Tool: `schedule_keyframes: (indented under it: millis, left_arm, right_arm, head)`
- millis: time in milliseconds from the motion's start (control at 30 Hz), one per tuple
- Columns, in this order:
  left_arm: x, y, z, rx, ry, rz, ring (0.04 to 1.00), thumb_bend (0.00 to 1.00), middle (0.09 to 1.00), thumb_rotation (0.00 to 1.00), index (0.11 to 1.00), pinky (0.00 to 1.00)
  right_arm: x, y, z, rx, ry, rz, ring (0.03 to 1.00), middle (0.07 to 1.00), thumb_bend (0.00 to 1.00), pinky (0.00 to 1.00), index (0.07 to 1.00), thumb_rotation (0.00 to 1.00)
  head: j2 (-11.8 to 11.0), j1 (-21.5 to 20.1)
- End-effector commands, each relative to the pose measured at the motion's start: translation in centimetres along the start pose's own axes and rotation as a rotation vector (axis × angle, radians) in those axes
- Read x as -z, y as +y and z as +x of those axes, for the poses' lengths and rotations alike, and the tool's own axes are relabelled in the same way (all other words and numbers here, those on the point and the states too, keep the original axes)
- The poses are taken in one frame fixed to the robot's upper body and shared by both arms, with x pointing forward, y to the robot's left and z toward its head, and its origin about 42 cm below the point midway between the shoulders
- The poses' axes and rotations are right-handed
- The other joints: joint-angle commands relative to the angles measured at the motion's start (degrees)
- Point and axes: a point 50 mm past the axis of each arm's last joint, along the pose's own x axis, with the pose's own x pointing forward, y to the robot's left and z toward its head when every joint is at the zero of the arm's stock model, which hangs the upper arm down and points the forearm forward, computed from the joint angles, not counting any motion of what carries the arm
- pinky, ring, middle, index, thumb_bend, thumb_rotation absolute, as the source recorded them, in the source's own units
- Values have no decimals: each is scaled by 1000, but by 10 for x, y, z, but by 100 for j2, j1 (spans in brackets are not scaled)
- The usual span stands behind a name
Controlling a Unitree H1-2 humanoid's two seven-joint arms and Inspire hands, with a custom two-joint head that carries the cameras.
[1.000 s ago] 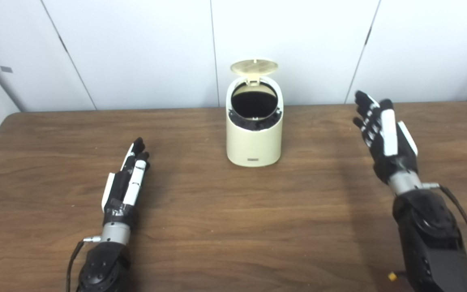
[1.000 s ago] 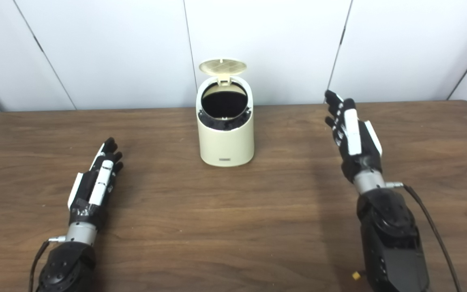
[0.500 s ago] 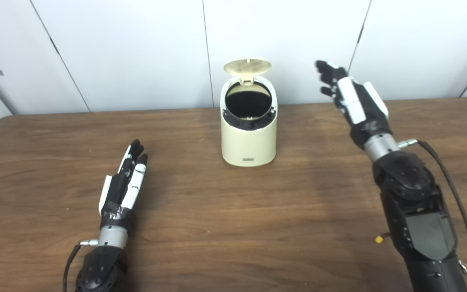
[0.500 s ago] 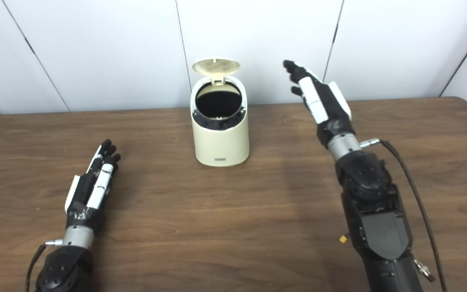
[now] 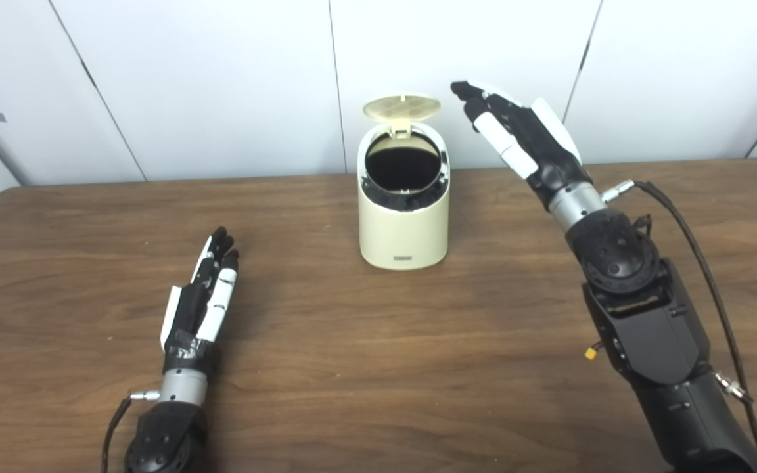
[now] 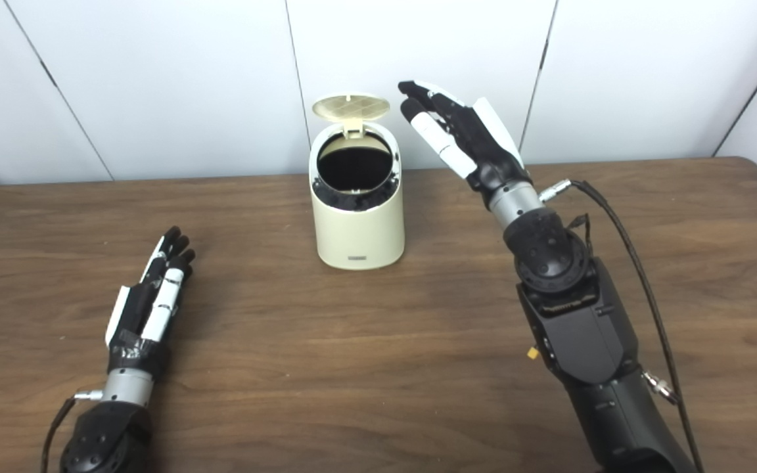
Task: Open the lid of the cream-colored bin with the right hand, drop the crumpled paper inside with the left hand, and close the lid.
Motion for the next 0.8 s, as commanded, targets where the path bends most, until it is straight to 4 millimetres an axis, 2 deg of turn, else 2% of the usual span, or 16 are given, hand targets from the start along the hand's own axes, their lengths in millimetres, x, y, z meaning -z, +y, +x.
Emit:
schedule_keyframes:
  millis: [0, 133, 333, 400, 500, 633, 767]
  left_arm:
    - [4, -2, 0, 17, 13, -5, 960, 265, 971, 644, 1000, 986]
    - [5, -3, 0, 16, 11, -4, 963, 268, 972, 640, 1000, 992]
    - [5, -5, -1, 11, 17, -7, 958, 264, 966, 648, 1000, 990]
    - [6, -6, -2, 8, 19, -6, 951, 272, 961, 644, 999, 972]
    - [7, -7, -2, -2, 28, -11, 943, 286, 956, 626, 992, 956]
    - [7, -8, -3, -5, 33, -8, 942, 301, 956, 619, 990, 951]
    - [7, -9, -3, -11, 44, -3, 944, 302, 957, 625, 990, 954]
  right_arm:
    - [-29, -15, 17, 28, -108, -47, 901, 907, 642, 802, 852, 1000]
    - [-36, -16, 25, 23, -114, -64, 908, 914, 639, 821, 861, 1000]
    - [-43, -18, 37, 18, -156, -148, 909, 897, 582, 838, 842, 1000]
    - [-46, -20, 40, 3, -165, -186, 930, 909, 577, 913, 858, 1000]
    - [-50, -23, 46, -16, -177, -233, 945, 923, 599, 949, 878, 1000]
    - [-54, -25, 52, -33, -189, -264, 914, 898, 627, 897, 863, 1000]
    - [-57, -27, 56, -68, -209, -338, 893, 886, 581, 850, 854, 1000]
  head:
    - [-4, -1]
    - [-23, 17]
    - [-33, 55]
    - [-33, 63]
    - [-32, 86]
    - [-21, 107]
    - [-16, 117]
